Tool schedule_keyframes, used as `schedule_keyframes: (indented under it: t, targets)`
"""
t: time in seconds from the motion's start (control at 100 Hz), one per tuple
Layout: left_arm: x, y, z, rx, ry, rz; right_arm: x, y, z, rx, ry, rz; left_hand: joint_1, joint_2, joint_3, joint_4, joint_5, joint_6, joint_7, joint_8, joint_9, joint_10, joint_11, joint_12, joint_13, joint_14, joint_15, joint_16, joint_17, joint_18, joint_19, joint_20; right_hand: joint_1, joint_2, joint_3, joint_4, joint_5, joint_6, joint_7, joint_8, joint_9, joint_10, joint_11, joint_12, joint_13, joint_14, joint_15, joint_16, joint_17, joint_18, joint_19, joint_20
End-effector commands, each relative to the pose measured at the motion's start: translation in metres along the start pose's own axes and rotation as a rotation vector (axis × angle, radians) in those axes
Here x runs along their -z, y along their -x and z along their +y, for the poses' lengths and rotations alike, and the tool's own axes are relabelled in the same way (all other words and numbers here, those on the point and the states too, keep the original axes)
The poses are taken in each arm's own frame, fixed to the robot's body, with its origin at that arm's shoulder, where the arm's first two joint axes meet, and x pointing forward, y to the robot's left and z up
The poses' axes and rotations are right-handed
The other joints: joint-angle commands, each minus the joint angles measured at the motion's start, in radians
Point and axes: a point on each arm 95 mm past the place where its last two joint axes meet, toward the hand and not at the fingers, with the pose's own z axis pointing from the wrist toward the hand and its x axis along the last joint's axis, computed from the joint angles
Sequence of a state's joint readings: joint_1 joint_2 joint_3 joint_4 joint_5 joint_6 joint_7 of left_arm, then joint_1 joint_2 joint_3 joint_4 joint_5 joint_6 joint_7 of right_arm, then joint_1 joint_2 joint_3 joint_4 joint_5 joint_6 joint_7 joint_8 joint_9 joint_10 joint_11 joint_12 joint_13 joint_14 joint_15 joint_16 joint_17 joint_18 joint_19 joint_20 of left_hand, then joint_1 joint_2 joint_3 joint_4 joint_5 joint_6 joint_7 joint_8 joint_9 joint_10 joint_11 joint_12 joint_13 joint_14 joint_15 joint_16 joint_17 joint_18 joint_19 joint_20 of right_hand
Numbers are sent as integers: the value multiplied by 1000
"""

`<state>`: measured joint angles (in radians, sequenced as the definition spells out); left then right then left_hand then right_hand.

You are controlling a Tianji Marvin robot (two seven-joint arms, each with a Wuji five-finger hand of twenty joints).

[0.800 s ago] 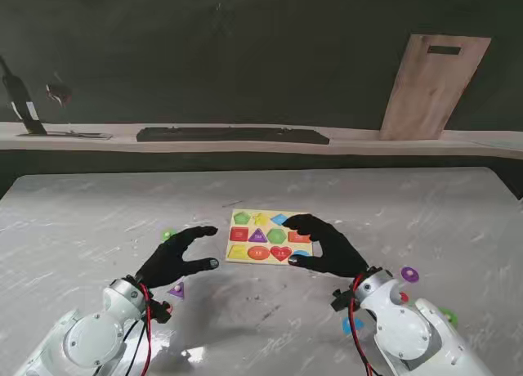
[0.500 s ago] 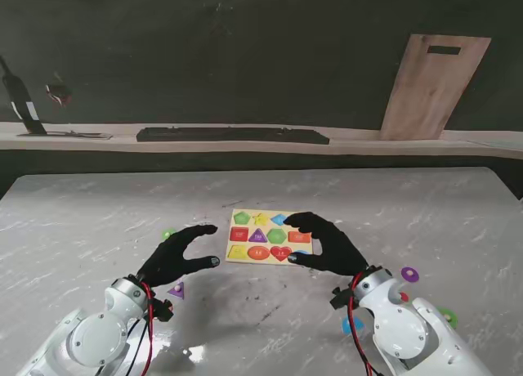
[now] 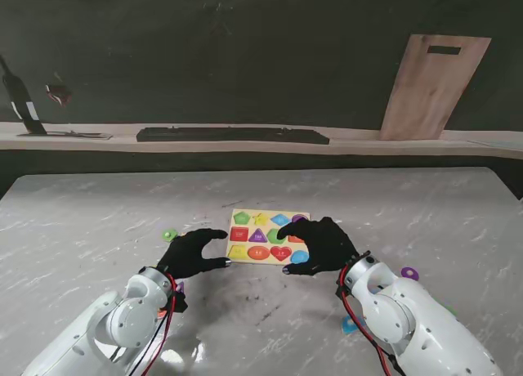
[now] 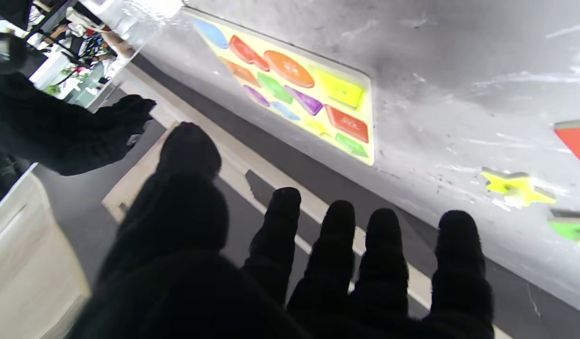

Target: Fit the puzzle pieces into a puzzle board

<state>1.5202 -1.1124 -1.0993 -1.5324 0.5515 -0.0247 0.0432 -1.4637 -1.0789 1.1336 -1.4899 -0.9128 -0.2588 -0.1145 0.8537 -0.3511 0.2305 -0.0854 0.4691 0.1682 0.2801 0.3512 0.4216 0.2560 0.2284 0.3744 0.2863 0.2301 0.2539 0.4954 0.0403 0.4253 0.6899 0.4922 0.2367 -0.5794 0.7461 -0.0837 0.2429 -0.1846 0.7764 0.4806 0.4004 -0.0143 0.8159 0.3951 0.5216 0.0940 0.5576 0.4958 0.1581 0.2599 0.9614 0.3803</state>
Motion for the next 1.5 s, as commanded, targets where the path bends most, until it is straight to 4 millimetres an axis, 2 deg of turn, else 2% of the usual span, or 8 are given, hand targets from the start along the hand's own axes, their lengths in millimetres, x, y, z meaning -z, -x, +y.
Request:
schedule_keyframes:
  t: [0.0,0.24,0.72,0.81,0.87,0.92,1.15,1.49]
  targets:
    - [-13,-2,-8,-7,17,-1,-5,9,1,20,-26,-13,-34,-28,88,31,4,-6,12,4,-12,-14,21,17,-9,-22,28,18,-23,-110,37,-1,15,3,-8,29,6,-17,14,17,2,3,25,14,11,-25,28,18,-6,-5,28,20]
    - [-47,-2,-8,-114,86,-19,-26,29,-7,199,-109,-26,-54,-67,236,30,-33,15,48,21,-75,-19,90,94,-34,-28,87,68,-33,-121,112,54,18,-11,4,33,24,-7,57,36,7,1,104,44,12,-39,135,67,-22,6,53,33]
    - [-93,-2,13,-348,176,-14,-49,52,-26,286,-223,-135,-18,-118,468,36,-72,-10,192,58,-98,-37,227,258,-45,-38,223,161,-21,-140,267,103,285,-88,-24,116,44,20,106,41,-27,8,190,70,-3,-55,263,123,-26,7,107,58]
    - [-98,-2,15,-373,168,-11,-51,54,-29,291,-230,-154,-21,-119,471,31,-65,0,216,60,-89,-37,253,277,-41,-36,251,175,-17,-139,296,108,269,-89,-14,115,47,22,117,44,-28,13,200,73,-5,-51,275,126,-30,10,117,61]
    - [-101,-2,16,-397,157,-4,-52,55,-31,291,-228,-163,-27,-121,477,29,-57,6,233,63,-79,-36,271,289,-36,-33,269,184,-12,-136,314,110,167,-140,265,45,53,25,125,46,-25,16,208,74,-5,-50,284,121,-31,12,126,56]
    - [-103,-2,16,-416,151,0,-53,55,-32,292,-227,-168,-29,-120,478,27,-53,12,240,64,-74,-33,278,294,-33,-31,277,187,-10,-134,323,111,138,-138,330,26,56,26,128,47,-25,20,211,75,-5,-48,289,122,-31,12,130,56]
    - [-111,-1,15,-490,151,16,-61,55,-37,292,-246,-175,-44,-116,484,21,-36,15,278,69,-53,-29,320,326,-23,-23,329,211,1,-129,378,113,123,-94,321,0,72,18,127,42,-29,31,223,80,-11,-43,309,126,-38,19,146,58]
    - [-111,9,18,-617,296,47,-73,48,-52,308,-304,-150,-30,-93,445,4,112,-16,358,90,-28,-24,326,329,-17,-22,334,208,4,-121,390,95,125,31,227,4,128,32,155,41,-2,46,275,98,1,-35,387,149,-33,28,200,64]
